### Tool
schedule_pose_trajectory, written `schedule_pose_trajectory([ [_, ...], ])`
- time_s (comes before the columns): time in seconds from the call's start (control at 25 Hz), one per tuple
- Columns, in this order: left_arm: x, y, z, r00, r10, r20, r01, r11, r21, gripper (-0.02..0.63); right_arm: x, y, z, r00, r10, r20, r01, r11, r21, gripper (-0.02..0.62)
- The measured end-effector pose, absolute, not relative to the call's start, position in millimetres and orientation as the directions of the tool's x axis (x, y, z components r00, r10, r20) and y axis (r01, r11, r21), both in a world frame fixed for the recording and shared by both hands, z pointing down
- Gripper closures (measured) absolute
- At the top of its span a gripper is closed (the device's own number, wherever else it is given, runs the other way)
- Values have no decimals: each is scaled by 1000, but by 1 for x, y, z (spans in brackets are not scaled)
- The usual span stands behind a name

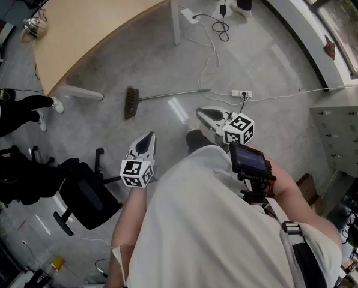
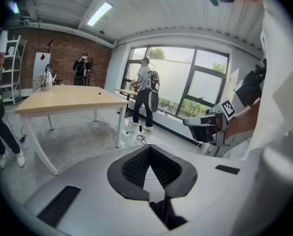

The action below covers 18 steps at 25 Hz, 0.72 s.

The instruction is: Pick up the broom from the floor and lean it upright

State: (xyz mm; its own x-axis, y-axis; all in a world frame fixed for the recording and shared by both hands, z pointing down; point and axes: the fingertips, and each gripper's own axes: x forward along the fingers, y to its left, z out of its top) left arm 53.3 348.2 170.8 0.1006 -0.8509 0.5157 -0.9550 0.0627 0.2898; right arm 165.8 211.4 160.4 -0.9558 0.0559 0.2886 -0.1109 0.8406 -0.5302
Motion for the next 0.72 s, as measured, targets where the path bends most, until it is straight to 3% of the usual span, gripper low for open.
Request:
schedule_pose_trajectory([
  [0.36,-5,238,183,126,-815,566,-971,14,237,600,131,79,182,-942,-10,335,-193,833,-518,578],
  [0.72,-26,187,266,274,-673,687,-962,-205,182,600,153,60,273,-871,-114,477,-395,740,-545,578],
])
